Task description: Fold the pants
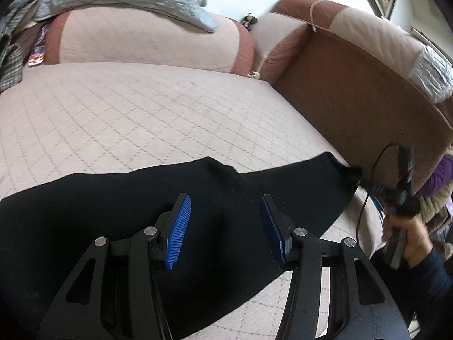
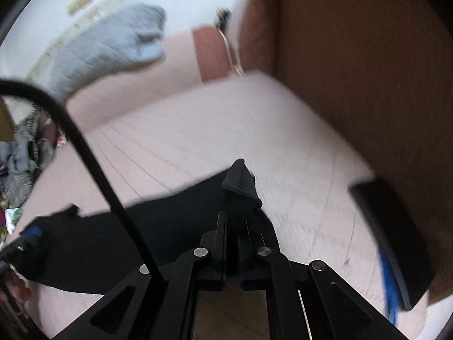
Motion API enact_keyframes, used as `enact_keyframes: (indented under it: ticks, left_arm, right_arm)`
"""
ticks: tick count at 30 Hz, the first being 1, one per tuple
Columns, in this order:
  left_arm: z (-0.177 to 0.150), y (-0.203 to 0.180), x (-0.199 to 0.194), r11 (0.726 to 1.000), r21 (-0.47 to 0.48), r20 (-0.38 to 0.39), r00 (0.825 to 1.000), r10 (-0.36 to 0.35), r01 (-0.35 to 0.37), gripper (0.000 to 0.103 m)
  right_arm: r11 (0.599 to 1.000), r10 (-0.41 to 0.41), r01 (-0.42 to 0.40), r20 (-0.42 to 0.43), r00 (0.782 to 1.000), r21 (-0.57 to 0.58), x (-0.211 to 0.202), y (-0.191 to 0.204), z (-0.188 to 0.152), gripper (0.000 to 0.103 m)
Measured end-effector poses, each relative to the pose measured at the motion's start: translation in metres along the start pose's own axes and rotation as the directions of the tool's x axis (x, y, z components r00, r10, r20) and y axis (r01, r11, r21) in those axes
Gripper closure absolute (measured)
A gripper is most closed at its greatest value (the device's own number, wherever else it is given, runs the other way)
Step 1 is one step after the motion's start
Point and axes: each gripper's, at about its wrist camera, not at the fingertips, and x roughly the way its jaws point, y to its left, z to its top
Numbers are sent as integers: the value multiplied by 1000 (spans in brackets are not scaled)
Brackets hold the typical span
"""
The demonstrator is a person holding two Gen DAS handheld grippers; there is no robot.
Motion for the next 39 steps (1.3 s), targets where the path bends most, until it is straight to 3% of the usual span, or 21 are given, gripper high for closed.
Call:
enact_keyframes:
  ticks: [1,4,6,7,9,12,13,16,19,24,26,27,28,33,37,39]
  left_arm:
    - [0,1,0,1000,-5,2,1000,10,-10,53]
    - [-1,5,-6,999,-11,18,999,45,-44,53]
    - [-1,11,-13,998,-21,32,998,63,-62,53]
    - [-1,15,-17,997,-33,40,997,72,-71,53]
    - [-1,25,-24,995,-63,56,995,83,-79,53]
    - [1,38,-33,989,-104,76,991,111,-103,53]
    - [1,44,-37,985,-123,84,988,130,-119,53]
    - [-1,60,-49,973,-170,99,979,177,-159,53]
    - [-8,78,-62,954,-226,101,969,226,-199,53]
    - [-20,113,-78,912,-319,77,952,296,-258,53]
    - [-27,128,-78,900,-338,46,950,308,-275,53]
    - [-30,134,-77,905,-346,44,959,279,-247,53]
    - [-32,137,-76,907,-350,45,963,265,-234,53]
    - [-25,128,-81,914,-314,58,955,290,-258,53]
    - [-21,120,-92,897,-284,84,924,374,-338,53]
    - [-23,125,-97,891,-301,93,919,383,-341,53]
  right_arm:
    - [1000,-9,9,-36,999,15,11,-4,-4,99]
    - [999,-15,16,-27,1000,50,4,-7,-3,95]
    - [997,-70,71,-24,997,33,-6,-4,1,80]
    - [995,-100,100,-1,995,13,-15,-1,2,80]
    - [997,-82,82,31,996,-8,-28,9,4,80]
    - [997,70,-68,65,995,-30,-41,33,4,79]
    - [985,172,-170,49,984,-43,-39,49,5,79]
    - [936,339,-338,-10,941,-98,-23,98,6,79]
    - [891,397,-398,-48,916,-217,-3,156,4,79]
    - [849,419,-448,-161,894,-279,51,217,4,79]
    - [852,369,-407,-174,913,-329,66,230,-3,80]
    - [862,310,-351,-166,936,-367,78,234,-4,81]
    - [866,291,-332,-164,943,-374,87,233,-2,81]
    - [891,287,-319,-145,947,-322,93,227,1,79]
    - [894,285,-318,-147,947,-316,76,221,3,76]
    - [881,299,-326,-131,945,-342,62,220,2,76]
